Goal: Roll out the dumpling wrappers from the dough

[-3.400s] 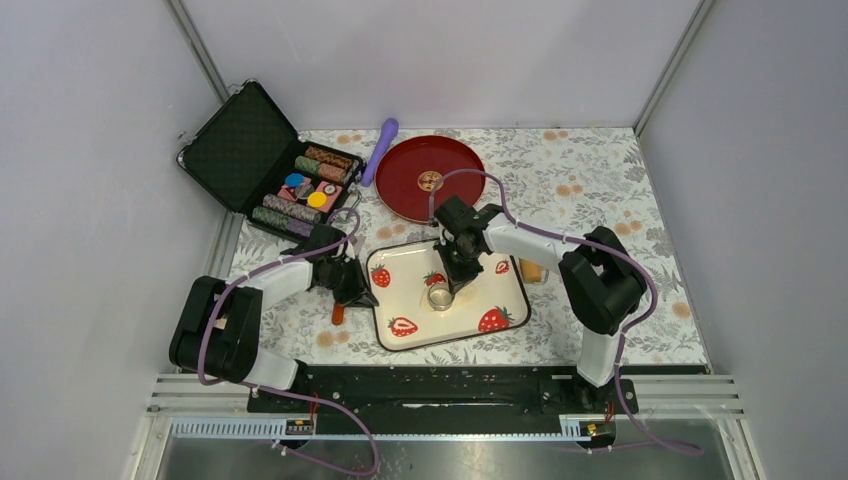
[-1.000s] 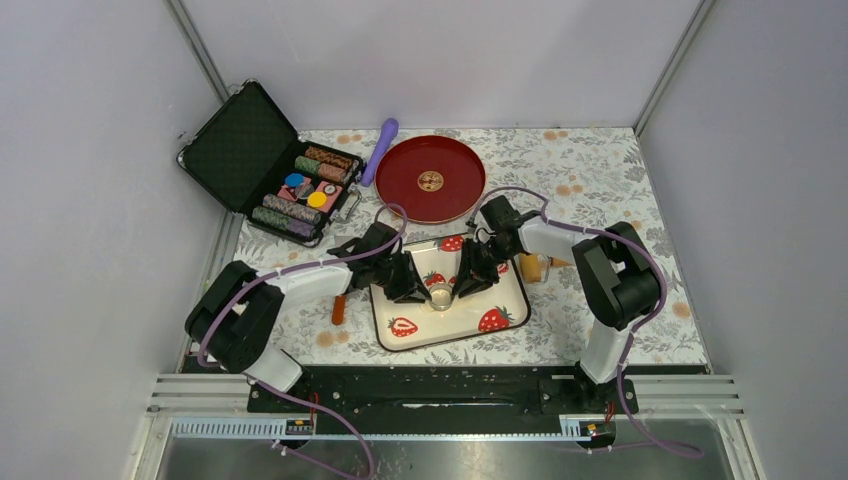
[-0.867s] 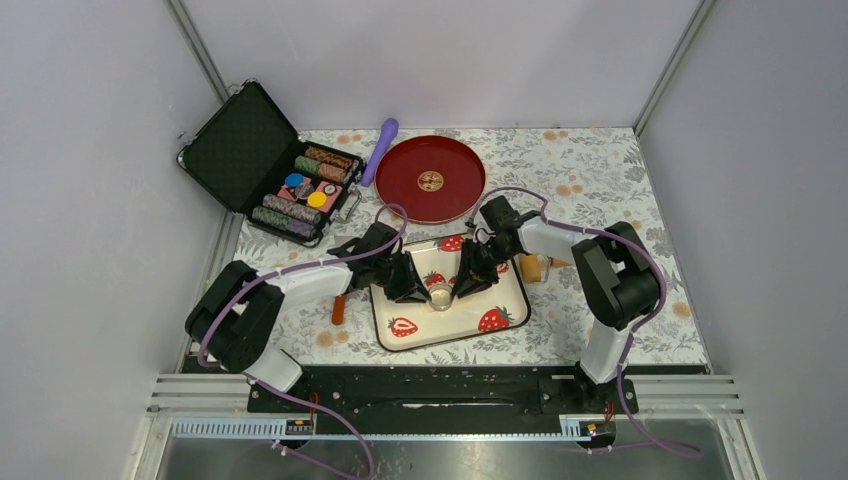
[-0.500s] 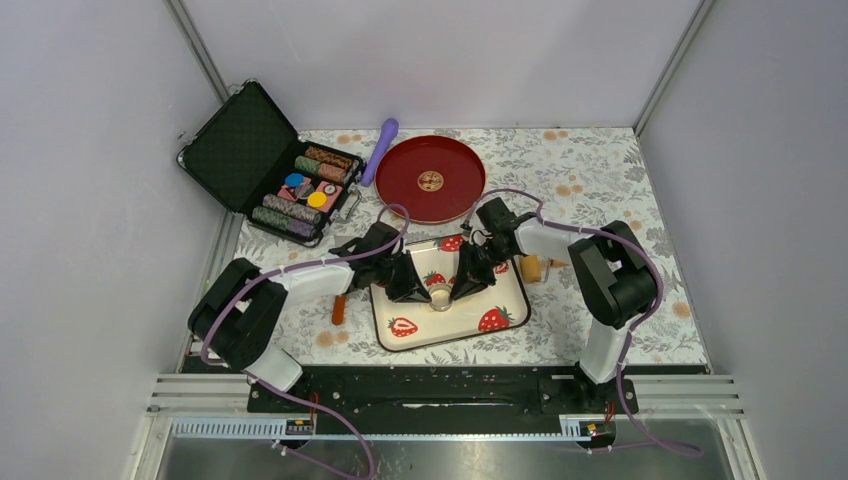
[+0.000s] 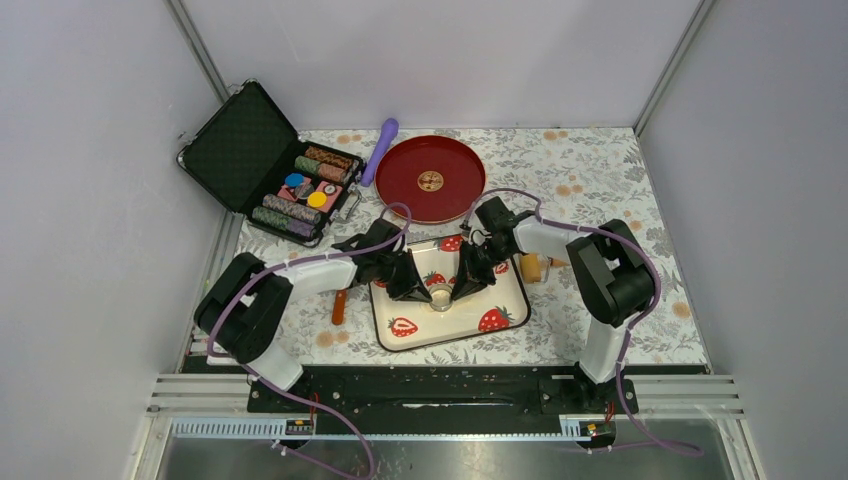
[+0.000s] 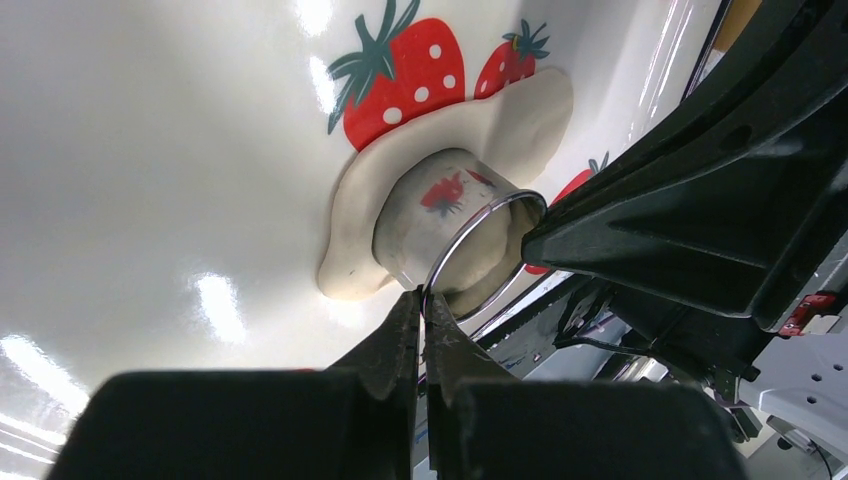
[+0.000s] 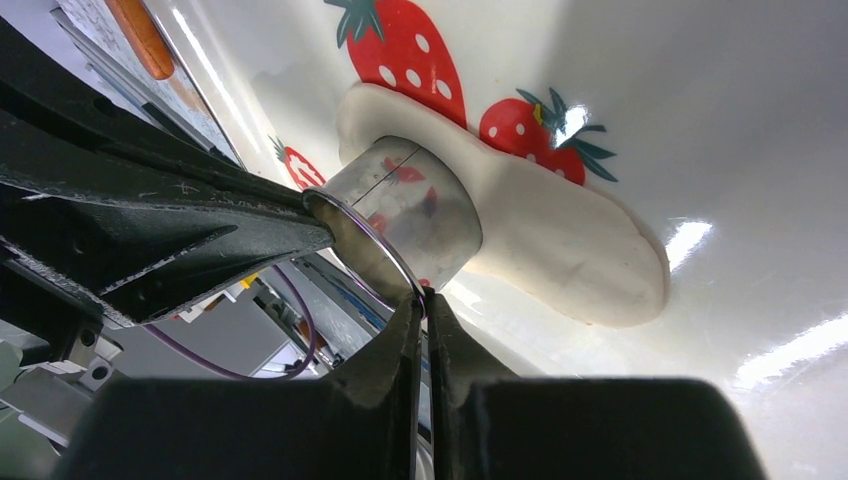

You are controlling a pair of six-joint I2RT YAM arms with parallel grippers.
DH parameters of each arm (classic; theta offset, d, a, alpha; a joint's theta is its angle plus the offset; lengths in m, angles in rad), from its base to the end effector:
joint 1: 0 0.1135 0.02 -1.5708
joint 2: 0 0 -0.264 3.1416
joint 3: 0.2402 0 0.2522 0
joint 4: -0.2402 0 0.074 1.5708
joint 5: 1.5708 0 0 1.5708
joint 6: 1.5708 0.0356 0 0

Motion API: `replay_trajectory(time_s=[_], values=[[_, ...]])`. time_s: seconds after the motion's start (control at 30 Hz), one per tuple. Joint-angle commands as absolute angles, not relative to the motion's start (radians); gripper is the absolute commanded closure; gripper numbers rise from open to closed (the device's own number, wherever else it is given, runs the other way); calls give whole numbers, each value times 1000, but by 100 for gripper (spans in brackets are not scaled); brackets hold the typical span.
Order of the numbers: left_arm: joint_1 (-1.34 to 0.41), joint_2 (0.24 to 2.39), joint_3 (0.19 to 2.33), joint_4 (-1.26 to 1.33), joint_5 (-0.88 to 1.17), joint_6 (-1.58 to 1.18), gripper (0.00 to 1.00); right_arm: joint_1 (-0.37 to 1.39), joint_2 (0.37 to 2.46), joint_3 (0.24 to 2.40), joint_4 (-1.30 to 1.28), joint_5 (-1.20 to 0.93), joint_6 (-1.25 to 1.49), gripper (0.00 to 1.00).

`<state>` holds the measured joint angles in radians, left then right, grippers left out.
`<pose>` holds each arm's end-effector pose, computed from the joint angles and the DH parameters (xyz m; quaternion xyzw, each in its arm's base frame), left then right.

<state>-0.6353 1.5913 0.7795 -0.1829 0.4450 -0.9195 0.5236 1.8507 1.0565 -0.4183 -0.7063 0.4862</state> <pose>0.2286 -0.1876 0.1520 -0.0704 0.9346 -0.3452 0.0491 0.2854 0.1914 0.1399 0.0789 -0.9220 -0.3787 0.0183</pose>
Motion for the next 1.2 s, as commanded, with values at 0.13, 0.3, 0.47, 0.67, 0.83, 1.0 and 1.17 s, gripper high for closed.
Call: replay_trajectory(time_s=[0.13,0.3,0.47,0.67,0.83,1.0,1.17], values=[[-653,1698,760,-294,365,-870,100,551,1897,1061,-498,-618,433,96],[-658,1713,759,-326,344,-865,100,560,1905,1057,-523,-580,409,97],[-666,1722,766,-365,315,-852,100,570,1920,1062,-549,-548,390,97],[-678,1745,768,-382,298,-843,100,580,1939,1069,-574,-521,379,98],[-684,1764,761,-382,299,-841,100,580,1951,1080,-602,-497,377,98],[-684,1766,750,-382,293,-840,100,580,1962,1086,-617,-487,376,98],[-684,1772,734,-382,280,-844,100,580,1972,1086,-625,-481,375,98]])
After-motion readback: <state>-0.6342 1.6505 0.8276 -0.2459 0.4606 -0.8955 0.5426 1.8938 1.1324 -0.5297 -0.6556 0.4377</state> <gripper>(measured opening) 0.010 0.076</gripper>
